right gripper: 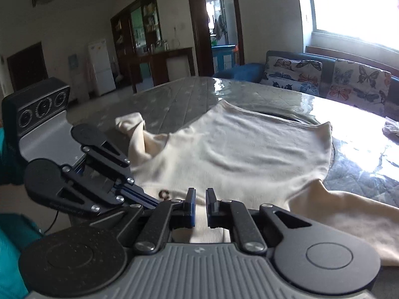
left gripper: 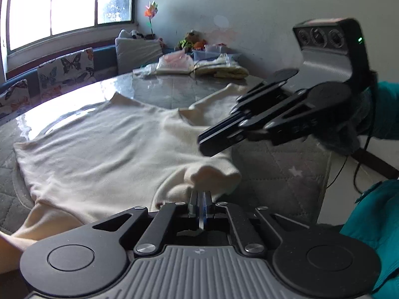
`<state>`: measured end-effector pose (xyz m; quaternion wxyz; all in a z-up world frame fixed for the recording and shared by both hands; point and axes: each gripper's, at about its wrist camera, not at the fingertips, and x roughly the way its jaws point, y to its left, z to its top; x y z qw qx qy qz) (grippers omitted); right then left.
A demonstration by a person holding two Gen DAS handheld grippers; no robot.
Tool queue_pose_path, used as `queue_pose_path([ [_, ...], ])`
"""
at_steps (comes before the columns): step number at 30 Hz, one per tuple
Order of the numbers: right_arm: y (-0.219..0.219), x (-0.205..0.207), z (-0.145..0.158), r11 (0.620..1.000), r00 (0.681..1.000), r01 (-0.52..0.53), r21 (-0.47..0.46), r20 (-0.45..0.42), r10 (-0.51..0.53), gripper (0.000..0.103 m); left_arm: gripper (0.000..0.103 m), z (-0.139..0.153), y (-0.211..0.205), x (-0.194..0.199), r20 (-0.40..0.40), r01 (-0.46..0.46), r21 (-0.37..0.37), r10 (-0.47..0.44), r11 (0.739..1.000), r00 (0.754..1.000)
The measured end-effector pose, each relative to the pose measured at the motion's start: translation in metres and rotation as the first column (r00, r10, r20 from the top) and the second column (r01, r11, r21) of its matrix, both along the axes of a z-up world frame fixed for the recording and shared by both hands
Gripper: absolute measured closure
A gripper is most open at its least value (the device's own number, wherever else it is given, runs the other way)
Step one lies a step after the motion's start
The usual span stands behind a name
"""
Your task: Fold clothes
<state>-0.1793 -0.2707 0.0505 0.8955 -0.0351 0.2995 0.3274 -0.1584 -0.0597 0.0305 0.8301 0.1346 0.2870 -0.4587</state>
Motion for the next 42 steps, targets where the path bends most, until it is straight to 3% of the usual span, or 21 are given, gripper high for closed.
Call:
queue_pose_path([
  [6,0.013,0.012,-0.020,0.998,0.997,-0.037,-0.051,-0.074,0.033,0.094,0.098,0.019,0.009,0.015,0.027,-0.091,-0.042,0.092,0.995,0.995],
  [10,0.002,0.001,-0.017,0.999,0.996,-0.028,-0.017,-0.080,0.027,0.093,0.094,0.020,0.003,0.034,-0.012,-0.168,-0.080,0.168,0.982,0.986],
  [13,-0.017,-0.005,-0.006,0.999,0.998,0.040,0.013,-0.056,-0.040,0.090,0.092,0.015,-0.014,0.044,-0.033,-0.185,-0.086,0.183,0.979,0.983],
  [16,-0.053,-0.007,0.005,0.979,0.979,0.204,0.003,-0.009,-0.204,0.082,0.091,0.010,-0.034,0.046,-0.045,-0.170,-0.081,0.166,0.982,0.985],
  [21,-0.117,0.001,0.006,0.874,0.874,0.485,-0.028,0.019,-0.485,0.074,0.090,0.001,-0.064,0.040,-0.041,-0.114,-0.062,0.112,0.992,0.993],
  [23,-0.151,0.006,0.002,0.784,0.786,0.619,-0.052,0.031,-0.618,0.070,0.090,-0.003,-0.073,0.038,-0.050,-0.102,-0.055,0.099,0.993,0.994],
  [26,-0.185,0.012,-0.006,0.697,0.698,0.715,-0.060,0.002,-0.716,0.069,0.090,-0.008,-0.081,0.037,-0.063,-0.093,-0.047,0.090,0.995,0.994],
  [31,-0.217,0.024,-0.026,0.624,0.620,0.780,-0.042,-0.086,-0.780,0.065,0.090,-0.011,-0.085,0.036,-0.075,-0.092,-0.037,0.089,0.995,0.993],
  [35,-0.216,0.023,-0.033,0.630,0.625,0.775,-0.035,-0.094,-0.775,0.066,0.088,-0.013,-0.088,0.034,-0.073,-0.087,-0.023,0.085,0.996,0.994],
  [38,-0.208,0.025,-0.032,0.651,0.647,0.757,-0.052,-0.073,-0.759,0.090,0.087,-0.013,-0.091,0.034,-0.068,-0.084,-0.014,0.083,0.996,0.994],
  [42,-0.201,0.027,-0.023,0.654,0.657,0.751,-0.089,0.005,-0.754,0.095,0.086,-0.014,-0.093,0.034,-0.062,-0.077,-0.006,0.077,0.997,0.995],
])
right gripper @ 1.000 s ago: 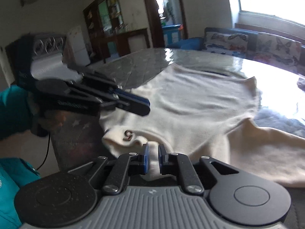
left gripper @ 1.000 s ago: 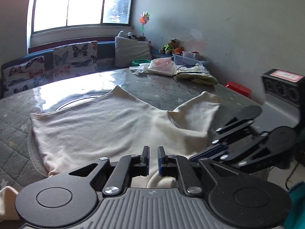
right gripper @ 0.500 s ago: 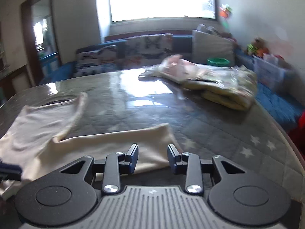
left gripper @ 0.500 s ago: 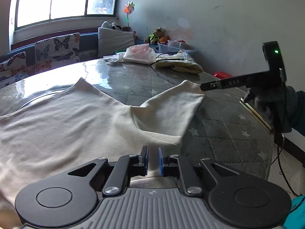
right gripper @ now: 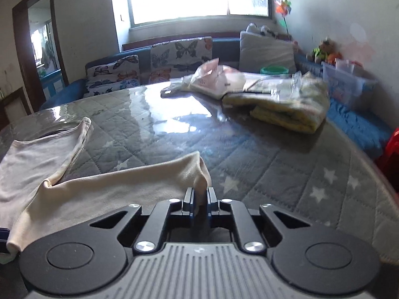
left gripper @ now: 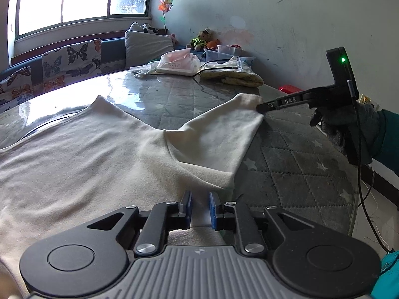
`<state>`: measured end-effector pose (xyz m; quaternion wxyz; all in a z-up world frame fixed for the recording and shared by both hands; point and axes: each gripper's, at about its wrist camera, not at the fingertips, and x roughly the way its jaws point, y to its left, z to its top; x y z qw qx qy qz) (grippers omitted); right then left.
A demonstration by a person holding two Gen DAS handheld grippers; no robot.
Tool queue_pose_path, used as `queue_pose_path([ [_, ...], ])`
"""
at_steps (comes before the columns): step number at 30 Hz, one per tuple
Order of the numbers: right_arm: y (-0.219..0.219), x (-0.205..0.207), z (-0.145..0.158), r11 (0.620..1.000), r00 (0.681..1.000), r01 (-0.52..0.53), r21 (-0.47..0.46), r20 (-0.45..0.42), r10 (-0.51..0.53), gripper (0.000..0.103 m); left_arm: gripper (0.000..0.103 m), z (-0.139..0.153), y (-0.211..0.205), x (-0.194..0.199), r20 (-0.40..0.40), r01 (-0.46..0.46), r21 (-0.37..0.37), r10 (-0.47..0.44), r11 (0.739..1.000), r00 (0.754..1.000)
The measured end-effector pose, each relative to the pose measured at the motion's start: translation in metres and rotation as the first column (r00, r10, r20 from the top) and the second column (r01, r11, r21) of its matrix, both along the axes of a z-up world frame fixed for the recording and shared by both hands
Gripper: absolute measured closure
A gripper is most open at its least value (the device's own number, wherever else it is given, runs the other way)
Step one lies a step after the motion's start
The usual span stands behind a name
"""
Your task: Fold clothes
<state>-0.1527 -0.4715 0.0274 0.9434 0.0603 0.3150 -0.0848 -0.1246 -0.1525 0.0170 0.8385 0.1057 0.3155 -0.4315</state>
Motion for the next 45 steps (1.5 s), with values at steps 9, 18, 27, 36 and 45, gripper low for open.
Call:
queue_pose_path([
  [9,0.001,0.016,0.012,0.979,1.000,0.002,-0.206,0.000,-0.002,0.095,0.082,-0.001,-0.003,-0.004,0.027,0.025,0.025,-0.026,0.999,0.999],
  [18,-0.007,0.015,0.008,0.985,0.998,0.058,-0.164,0.003,-0.058,0.083,0.079,-0.001,-0.004,-0.004,0.038,0.042,0.033,-0.044,0.999,0.998],
  [27,0.018,0.045,0.007,0.995,0.997,-0.077,-0.071,0.006,0.078,0.081,0.076,0.000,-0.005,-0.007,0.041,0.033,0.036,-0.034,0.999,0.999],
  [36,0.023,0.046,0.007,0.996,0.997,-0.072,-0.059,-0.003,0.072,0.069,0.067,0.013,0.023,-0.007,0.050,-0.082,-0.005,0.082,0.997,0.995],
  [45,0.109,0.023,0.031,0.935,0.932,-0.355,0.025,0.085,0.352,0.053,0.055,0.045,0.119,0.027,0.133,-0.565,-0.017,0.562,0.825,0.816],
])
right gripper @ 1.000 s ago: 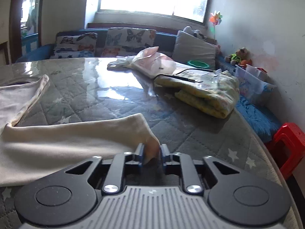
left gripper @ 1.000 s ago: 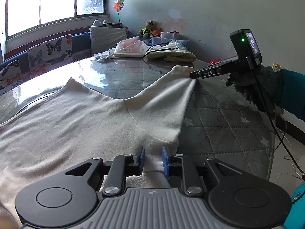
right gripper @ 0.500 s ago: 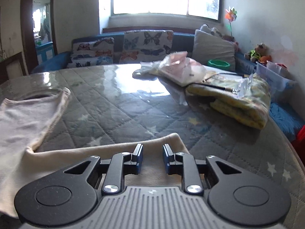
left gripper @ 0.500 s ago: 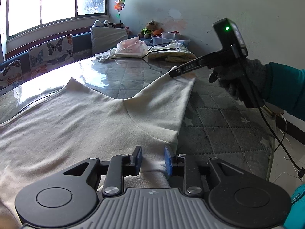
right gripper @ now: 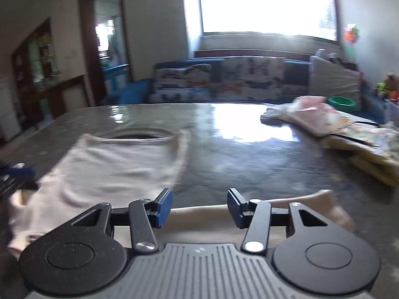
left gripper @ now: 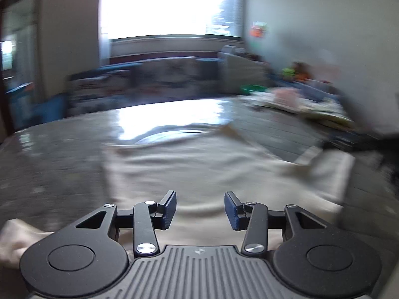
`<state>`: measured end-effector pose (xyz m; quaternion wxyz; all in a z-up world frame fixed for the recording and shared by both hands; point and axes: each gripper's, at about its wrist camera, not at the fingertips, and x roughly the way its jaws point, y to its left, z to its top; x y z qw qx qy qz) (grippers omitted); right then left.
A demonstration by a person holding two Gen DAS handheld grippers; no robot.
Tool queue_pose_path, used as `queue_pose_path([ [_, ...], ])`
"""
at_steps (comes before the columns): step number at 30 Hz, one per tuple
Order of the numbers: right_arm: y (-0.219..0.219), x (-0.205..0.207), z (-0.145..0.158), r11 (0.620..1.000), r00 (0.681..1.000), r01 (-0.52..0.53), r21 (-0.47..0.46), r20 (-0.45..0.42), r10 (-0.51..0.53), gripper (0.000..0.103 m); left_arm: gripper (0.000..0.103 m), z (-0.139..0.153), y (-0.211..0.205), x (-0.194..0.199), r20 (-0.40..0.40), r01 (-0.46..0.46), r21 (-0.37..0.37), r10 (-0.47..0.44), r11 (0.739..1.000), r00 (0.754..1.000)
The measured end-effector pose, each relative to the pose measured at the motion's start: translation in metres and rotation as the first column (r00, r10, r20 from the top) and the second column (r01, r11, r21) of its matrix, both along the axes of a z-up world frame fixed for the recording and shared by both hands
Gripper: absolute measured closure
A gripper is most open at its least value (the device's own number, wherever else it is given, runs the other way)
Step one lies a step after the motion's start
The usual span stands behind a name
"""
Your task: Fold clothes
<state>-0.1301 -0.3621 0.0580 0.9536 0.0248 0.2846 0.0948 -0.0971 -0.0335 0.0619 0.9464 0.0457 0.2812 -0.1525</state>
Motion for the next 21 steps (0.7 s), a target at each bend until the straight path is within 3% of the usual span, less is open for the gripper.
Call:
queue_pose_path([
  [1,0.010,-0.001,0.001,0.999,0.999,-0.034,0.008,0.003,0.034,0.053,0.055,0.002,0.015,0.009,-0.002,-0.091,0.007,0.091,0.996,0.996],
  [3,0.024,-0.002,0.002,0.997,0.997,-0.080,0.011,0.007,0.080,0.051,0.055,0.002,0.044,0.025,-0.006,-0.262,0.031,0.263,0.964,0.965],
  [5,0.044,-0.004,0.001,0.990,0.990,-0.138,0.028,0.008,0.138,0.050,0.055,0.000,0.072,0.039,-0.022,-0.411,0.062,0.413,0.910,0.911],
  [8,0.061,-0.005,-0.002,0.982,0.983,-0.185,0.033,-0.004,0.185,0.050,0.055,-0.006,0.107,0.055,-0.100,-0.530,0.041,0.531,0.847,0.841],
  [10,0.067,-0.005,-0.005,0.979,0.979,-0.201,0.035,-0.014,0.201,0.050,0.055,-0.012,0.126,0.063,-0.157,-0.588,0.020,0.584,0.808,0.797],
  [14,0.076,-0.007,-0.011,0.972,0.973,-0.229,0.046,-0.029,0.230,0.050,0.055,-0.020,0.149,0.074,-0.242,-0.649,-0.016,0.627,0.760,0.740],
  [18,0.082,-0.007,-0.015,0.967,0.967,-0.250,0.046,-0.040,0.252,0.049,0.055,-0.018,0.151,0.082,-0.256,-0.661,-0.018,0.636,0.750,0.728],
  [21,0.085,-0.007,-0.018,0.965,0.964,-0.258,0.046,-0.047,0.260,0.049,0.055,-0.016,0.145,0.090,-0.248,-0.667,0.029,0.652,0.744,0.717],
])
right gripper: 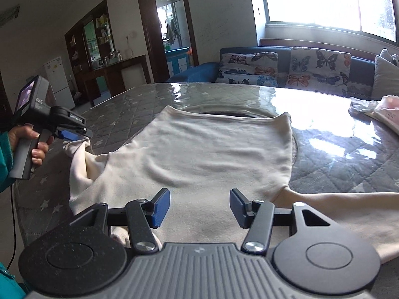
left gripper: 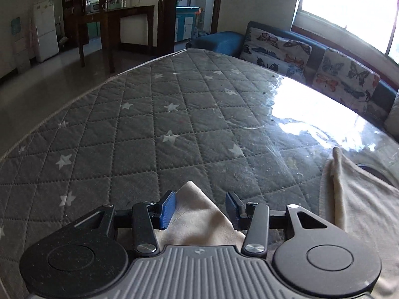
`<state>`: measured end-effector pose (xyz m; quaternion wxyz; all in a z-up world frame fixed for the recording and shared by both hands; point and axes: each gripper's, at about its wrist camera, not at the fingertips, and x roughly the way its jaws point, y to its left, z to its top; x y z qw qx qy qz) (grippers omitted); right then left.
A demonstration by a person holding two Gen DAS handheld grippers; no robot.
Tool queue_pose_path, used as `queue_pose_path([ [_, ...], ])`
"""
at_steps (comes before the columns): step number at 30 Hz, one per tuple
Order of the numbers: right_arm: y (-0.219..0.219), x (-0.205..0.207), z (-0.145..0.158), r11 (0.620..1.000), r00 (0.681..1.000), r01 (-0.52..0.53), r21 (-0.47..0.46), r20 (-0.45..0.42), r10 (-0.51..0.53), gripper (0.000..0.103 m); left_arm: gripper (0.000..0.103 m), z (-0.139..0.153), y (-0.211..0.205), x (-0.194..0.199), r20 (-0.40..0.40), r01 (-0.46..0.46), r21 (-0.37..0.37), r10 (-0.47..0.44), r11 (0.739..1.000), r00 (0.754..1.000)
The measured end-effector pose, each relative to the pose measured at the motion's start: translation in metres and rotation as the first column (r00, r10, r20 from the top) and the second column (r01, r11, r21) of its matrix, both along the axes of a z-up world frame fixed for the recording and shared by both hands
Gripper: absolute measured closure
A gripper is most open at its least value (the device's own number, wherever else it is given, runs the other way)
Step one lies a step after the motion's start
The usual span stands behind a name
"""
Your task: Fold clothes
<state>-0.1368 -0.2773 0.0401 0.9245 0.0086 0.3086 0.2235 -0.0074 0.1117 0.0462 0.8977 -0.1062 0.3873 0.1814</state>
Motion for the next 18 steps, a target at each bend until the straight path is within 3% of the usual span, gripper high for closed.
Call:
queue_pose_path([
  [4,0.001,-0.001,-0.003,1.000,1.000,-0.003,0.007,-0.004,0.003,0.049,0.062,-0.002,-0.007,0.009,-0.031,-0.010,0.066,0.012,0.998,0.999],
  [9,-0.001,-0.003,-0.003,1.000,1.000,0.005,0.010,-0.002,-0.005,0.048,0.089,-0.007,-0.012,0.013,-0.059,0.018,0.151,-0.009,0.988,0.998],
  [11,-0.002,-0.003,-0.003,1.000,1.000,0.012,0.012,-0.002,-0.012,0.048,0.093,-0.007,-0.007,0.010,-0.039,0.033,0.129,-0.028,0.991,0.999],
  [13,-0.003,-0.004,-0.003,1.000,1.000,0.016,0.013,0.000,-0.016,0.048,0.093,-0.001,0.003,0.002,0.012,0.043,0.070,-0.044,0.997,0.999],
  [15,-0.003,-0.005,-0.002,1.000,1.000,0.016,0.012,0.001,-0.016,0.048,0.093,0.009,0.013,-0.012,0.116,0.072,0.018,-0.074,0.997,0.991],
  [16,-0.003,-0.006,-0.002,1.000,1.000,0.015,0.011,0.002,-0.015,0.048,0.094,0.016,0.018,-0.021,0.187,0.098,-0.010,-0.094,0.995,0.978],
  [18,-0.002,-0.005,-0.002,1.000,1.000,0.014,0.007,0.003,-0.014,0.048,0.094,0.031,0.030,-0.044,0.348,0.162,-0.055,-0.133,0.985,0.928],
])
